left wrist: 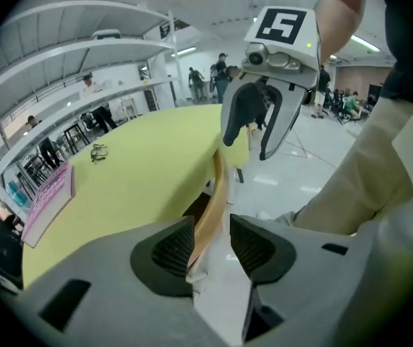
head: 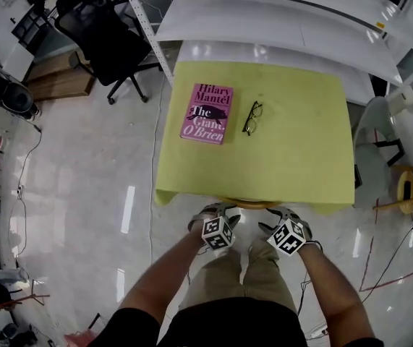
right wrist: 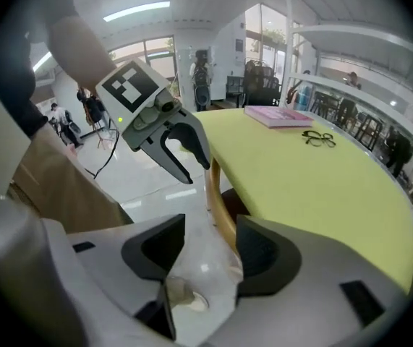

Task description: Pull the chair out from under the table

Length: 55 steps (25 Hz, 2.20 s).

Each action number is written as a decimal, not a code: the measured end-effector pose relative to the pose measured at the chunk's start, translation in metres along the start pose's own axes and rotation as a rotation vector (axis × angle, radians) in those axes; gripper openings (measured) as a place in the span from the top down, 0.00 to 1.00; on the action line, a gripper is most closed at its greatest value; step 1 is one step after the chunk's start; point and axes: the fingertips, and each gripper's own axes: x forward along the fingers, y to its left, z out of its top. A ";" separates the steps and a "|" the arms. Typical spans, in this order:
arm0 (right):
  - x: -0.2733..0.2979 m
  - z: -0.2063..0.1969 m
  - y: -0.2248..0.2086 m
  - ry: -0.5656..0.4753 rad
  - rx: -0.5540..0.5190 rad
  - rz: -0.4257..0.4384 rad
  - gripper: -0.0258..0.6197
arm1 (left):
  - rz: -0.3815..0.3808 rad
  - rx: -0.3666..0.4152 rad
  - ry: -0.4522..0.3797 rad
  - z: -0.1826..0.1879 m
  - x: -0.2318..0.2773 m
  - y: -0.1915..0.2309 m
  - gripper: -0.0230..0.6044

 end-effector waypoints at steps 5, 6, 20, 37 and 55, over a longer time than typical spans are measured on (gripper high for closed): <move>0.030 -0.012 -0.007 0.082 -0.088 -0.022 0.64 | 0.009 0.091 0.089 -0.016 0.017 0.006 0.73; 0.036 -0.015 -0.010 0.099 -0.099 -0.044 0.64 | 0.018 0.102 0.102 -0.019 0.020 0.008 0.73; 0.093 -0.051 -0.027 0.297 -0.293 -0.271 0.63 | 0.174 0.231 0.088 -0.031 0.048 0.019 0.73; 0.103 -0.053 -0.030 0.328 -0.379 -0.266 0.69 | 0.141 0.165 0.142 -0.032 0.052 0.017 0.73; 0.090 -0.049 -0.013 0.309 -0.281 -0.038 0.74 | -0.060 0.227 0.262 -0.039 0.059 -0.002 0.75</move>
